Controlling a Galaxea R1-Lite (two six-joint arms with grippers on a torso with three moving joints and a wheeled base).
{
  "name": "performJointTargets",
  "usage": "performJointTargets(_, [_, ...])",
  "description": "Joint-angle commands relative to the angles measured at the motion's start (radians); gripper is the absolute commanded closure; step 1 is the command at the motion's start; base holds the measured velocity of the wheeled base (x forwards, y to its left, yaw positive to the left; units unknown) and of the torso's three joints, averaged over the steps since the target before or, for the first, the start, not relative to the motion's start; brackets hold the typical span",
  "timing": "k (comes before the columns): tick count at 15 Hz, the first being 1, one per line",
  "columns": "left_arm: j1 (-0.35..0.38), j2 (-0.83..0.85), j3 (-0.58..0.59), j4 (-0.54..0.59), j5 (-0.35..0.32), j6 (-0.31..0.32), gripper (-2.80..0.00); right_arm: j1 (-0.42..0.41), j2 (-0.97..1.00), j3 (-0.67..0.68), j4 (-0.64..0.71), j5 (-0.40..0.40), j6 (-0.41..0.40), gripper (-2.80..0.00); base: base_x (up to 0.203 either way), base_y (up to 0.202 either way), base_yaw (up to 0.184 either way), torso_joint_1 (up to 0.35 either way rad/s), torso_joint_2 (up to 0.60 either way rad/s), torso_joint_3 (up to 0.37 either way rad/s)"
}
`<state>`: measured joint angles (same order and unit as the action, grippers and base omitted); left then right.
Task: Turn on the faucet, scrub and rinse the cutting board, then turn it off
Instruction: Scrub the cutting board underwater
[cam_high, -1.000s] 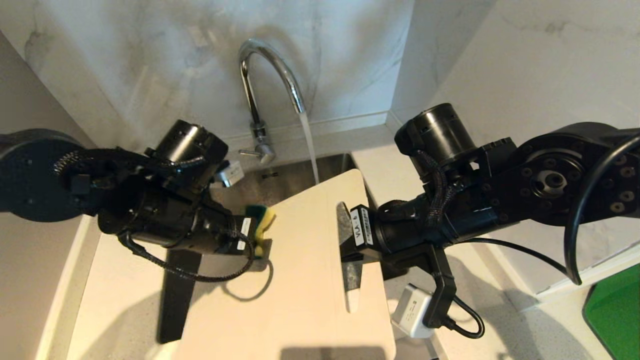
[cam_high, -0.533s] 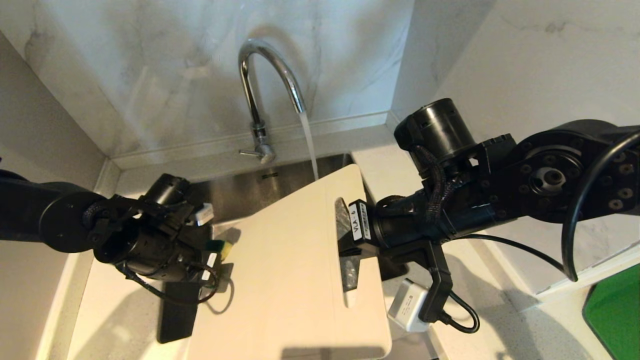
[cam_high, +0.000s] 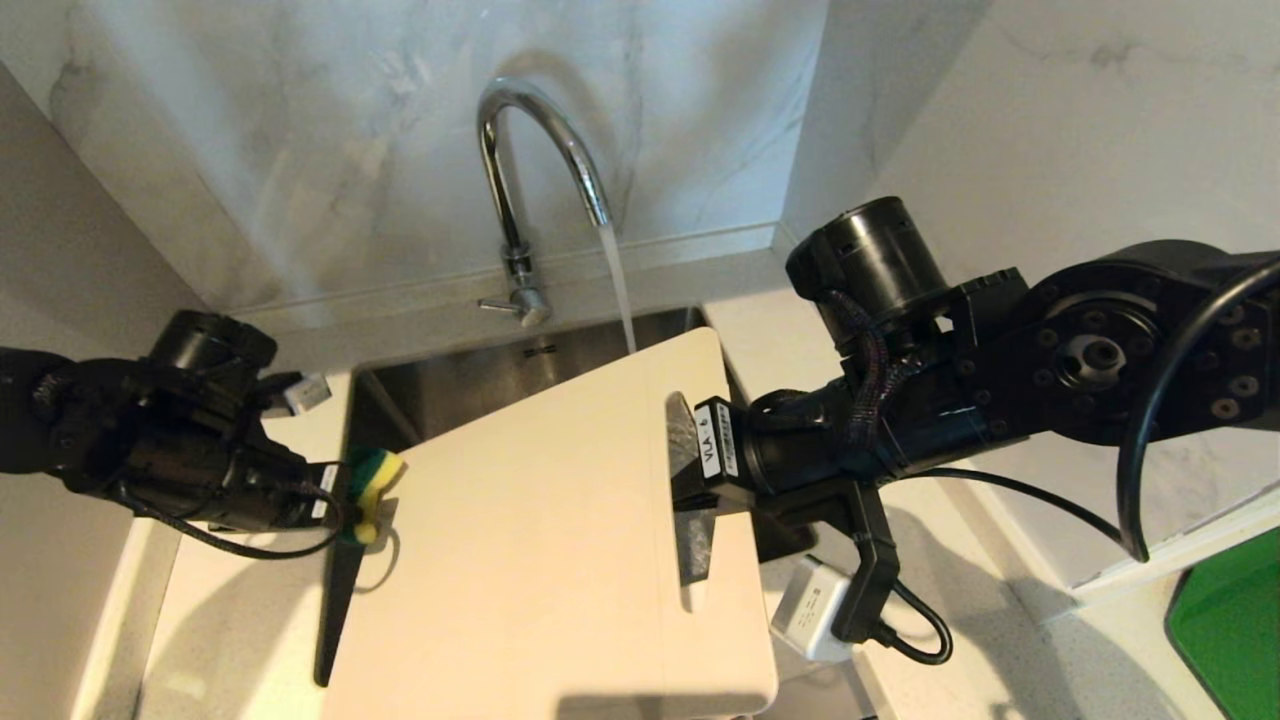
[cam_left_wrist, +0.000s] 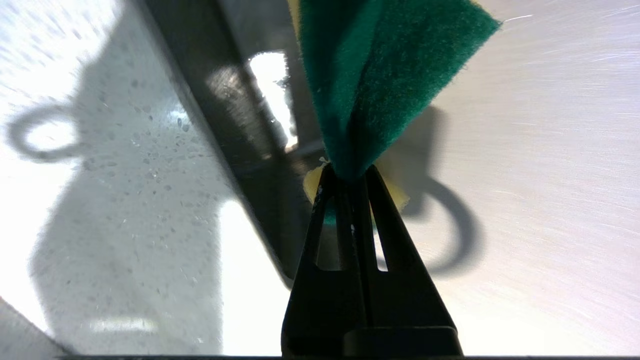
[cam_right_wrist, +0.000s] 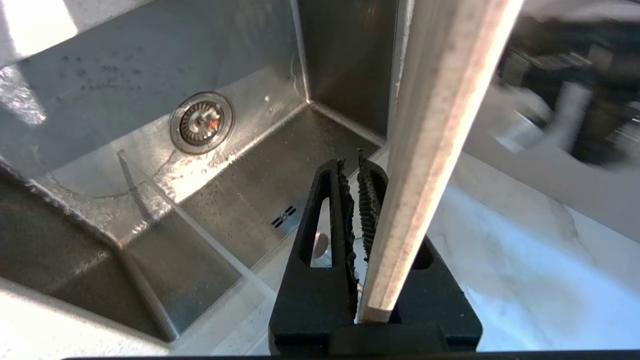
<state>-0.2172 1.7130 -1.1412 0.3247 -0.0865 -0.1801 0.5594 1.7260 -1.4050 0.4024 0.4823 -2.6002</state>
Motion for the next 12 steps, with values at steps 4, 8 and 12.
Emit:
performJointTargets(4, [-0.344, -0.182, -0.201, 0.207, -0.053, -0.163, 0.00, 0.001, 0.015, -0.019, 0.004, 0.000, -0.002, 0.00, 0.000, 0.000, 0.000, 0.000, 0.00, 0.000])
performJointTargets(8, [-0.577, -0.135, -0.229, 0.250, -0.020, -0.289, 0.00, 0.001, 0.009, -0.032, 0.004, -0.001, 0.002, 0.00, 0.000, 0.000, 0.000, 0.000, 0.00, 0.000])
performJointTargets(12, [-0.572, -0.101, -0.002, 0.136, 0.017, -0.302, 0.00, 0.001, 0.007, -0.037, 0.004, -0.002, 0.002, 0.00, 0.000, 0.000, 0.000, 0.000, 0.00, 0.000])
